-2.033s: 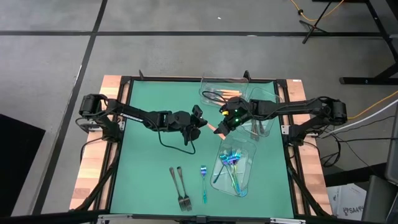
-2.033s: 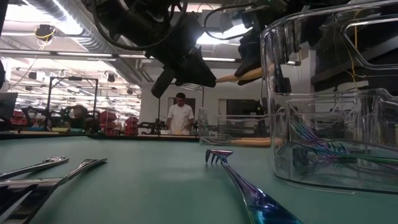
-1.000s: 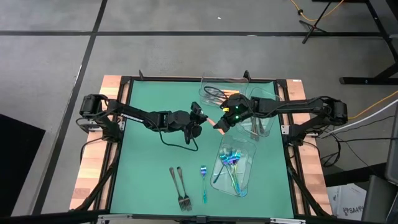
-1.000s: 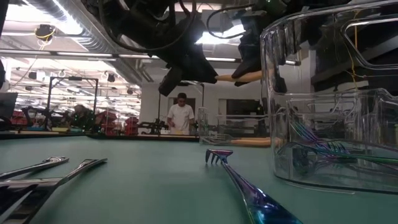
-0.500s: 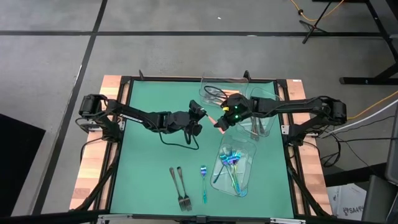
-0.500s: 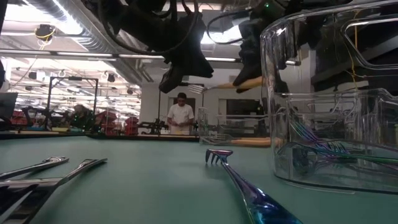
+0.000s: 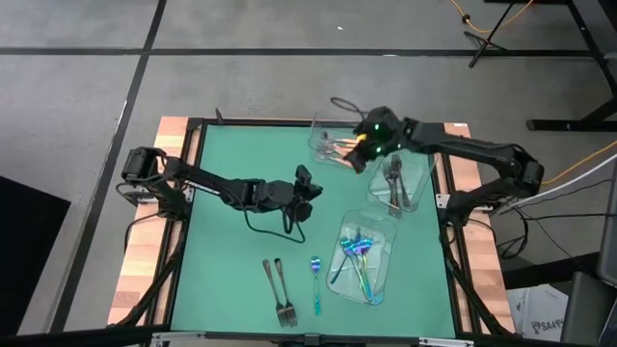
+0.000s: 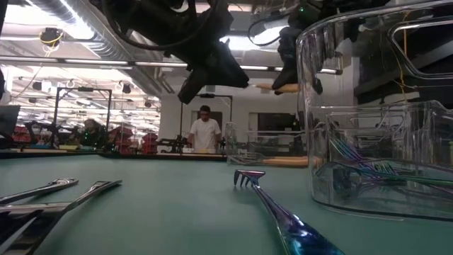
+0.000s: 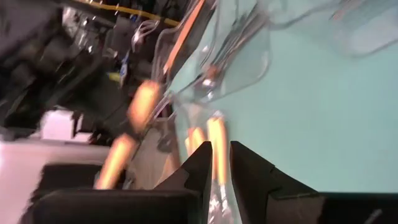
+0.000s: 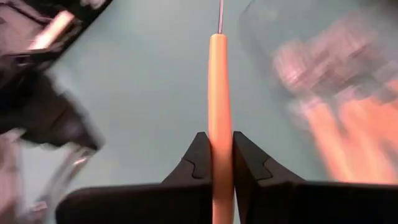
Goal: Sort silverware by color (type)
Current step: Put the orange fork into the top transparent bin
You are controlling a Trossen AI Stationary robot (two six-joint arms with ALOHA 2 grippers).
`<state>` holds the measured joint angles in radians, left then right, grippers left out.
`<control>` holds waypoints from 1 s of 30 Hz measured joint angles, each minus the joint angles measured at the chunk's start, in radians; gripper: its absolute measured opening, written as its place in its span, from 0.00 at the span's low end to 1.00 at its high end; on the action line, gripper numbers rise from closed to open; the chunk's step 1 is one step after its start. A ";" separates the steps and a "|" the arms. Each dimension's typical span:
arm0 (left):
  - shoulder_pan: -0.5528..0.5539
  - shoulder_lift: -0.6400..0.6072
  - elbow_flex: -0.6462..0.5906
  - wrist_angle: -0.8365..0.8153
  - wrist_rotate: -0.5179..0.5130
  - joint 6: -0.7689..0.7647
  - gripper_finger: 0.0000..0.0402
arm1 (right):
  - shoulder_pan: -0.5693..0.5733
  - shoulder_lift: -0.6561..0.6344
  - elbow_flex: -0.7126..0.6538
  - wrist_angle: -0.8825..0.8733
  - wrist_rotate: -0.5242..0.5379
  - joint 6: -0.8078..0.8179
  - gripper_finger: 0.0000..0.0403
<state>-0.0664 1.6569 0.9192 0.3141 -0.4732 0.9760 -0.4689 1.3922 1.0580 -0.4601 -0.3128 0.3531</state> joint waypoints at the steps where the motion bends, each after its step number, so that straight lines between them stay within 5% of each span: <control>1: -0.002 0.000 0.000 -0.001 0.017 -0.009 0.12 | -0.021 0.000 0.021 -0.021 0.019 -0.047 0.03; 14: -0.007 0.001 0.000 -0.017 0.084 -0.134 0.12 | -0.262 0.033 0.094 -0.118 0.114 -0.452 0.03; 30: -0.006 0.001 -0.002 -0.037 0.083 -0.164 0.12 | -0.291 0.300 0.094 -0.118 0.111 -0.594 0.03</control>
<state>-0.0727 1.6577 0.9176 0.2771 -0.3901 0.8124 -0.7597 1.6924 1.1519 -0.5780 -0.2016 -0.2413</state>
